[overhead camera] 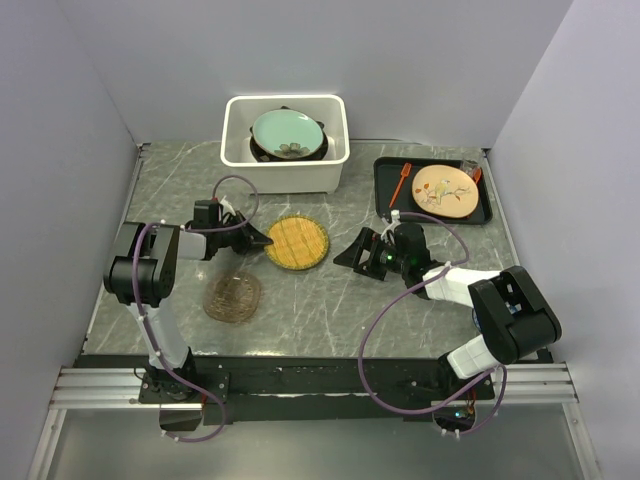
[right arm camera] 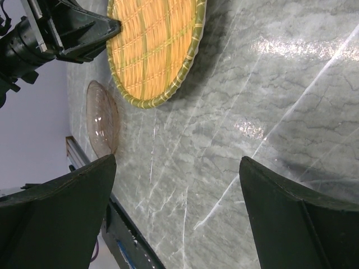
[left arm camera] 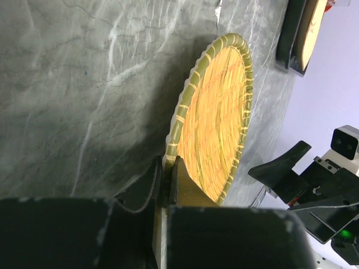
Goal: Place the plates into the plastic bin on the countertop
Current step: Pick up the plate at the center of the board.
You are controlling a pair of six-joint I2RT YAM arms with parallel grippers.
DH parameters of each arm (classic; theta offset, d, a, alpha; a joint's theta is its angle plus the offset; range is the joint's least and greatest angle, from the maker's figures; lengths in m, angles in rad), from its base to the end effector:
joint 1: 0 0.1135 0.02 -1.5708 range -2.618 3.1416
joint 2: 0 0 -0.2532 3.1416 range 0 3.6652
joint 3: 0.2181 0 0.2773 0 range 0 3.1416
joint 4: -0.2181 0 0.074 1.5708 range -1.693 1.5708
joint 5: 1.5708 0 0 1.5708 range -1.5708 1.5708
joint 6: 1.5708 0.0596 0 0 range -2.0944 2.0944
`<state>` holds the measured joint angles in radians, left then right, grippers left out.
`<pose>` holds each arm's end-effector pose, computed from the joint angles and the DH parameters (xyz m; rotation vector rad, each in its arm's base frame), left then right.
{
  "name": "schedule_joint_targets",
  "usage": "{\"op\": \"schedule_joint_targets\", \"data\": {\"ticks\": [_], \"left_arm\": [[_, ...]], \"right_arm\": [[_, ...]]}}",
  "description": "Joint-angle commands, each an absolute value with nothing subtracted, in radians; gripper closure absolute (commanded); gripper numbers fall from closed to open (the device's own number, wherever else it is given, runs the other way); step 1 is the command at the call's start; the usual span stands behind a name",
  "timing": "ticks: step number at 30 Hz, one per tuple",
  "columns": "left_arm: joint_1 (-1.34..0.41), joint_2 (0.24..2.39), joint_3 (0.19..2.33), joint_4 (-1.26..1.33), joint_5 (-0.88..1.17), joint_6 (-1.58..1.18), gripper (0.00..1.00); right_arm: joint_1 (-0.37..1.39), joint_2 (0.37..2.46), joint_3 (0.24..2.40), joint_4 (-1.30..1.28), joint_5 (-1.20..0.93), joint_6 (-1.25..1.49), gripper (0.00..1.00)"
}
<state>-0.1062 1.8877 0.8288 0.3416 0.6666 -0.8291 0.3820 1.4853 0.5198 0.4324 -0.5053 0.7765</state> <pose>0.3689 -0.0764 0.0680 -0.4923 2.3642 -1.2262 0.2773 0.1425 0.1132 0.1157 2.2724 1.1900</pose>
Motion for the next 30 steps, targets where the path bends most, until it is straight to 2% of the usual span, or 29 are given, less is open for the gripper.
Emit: {"op": "schedule_joint_targets", "data": {"ticks": [1,30], "left_arm": [[-0.112,1.849,0.834,0.265,0.615,-0.802,0.99],[-0.117,1.612,0.911,0.114,0.621,-0.790,0.99]], "right_arm": [[0.390,1.468,0.548,0.446,-0.503,0.770,0.03],[0.391,1.468,0.549,0.451,-0.511,0.778,0.03]]}}
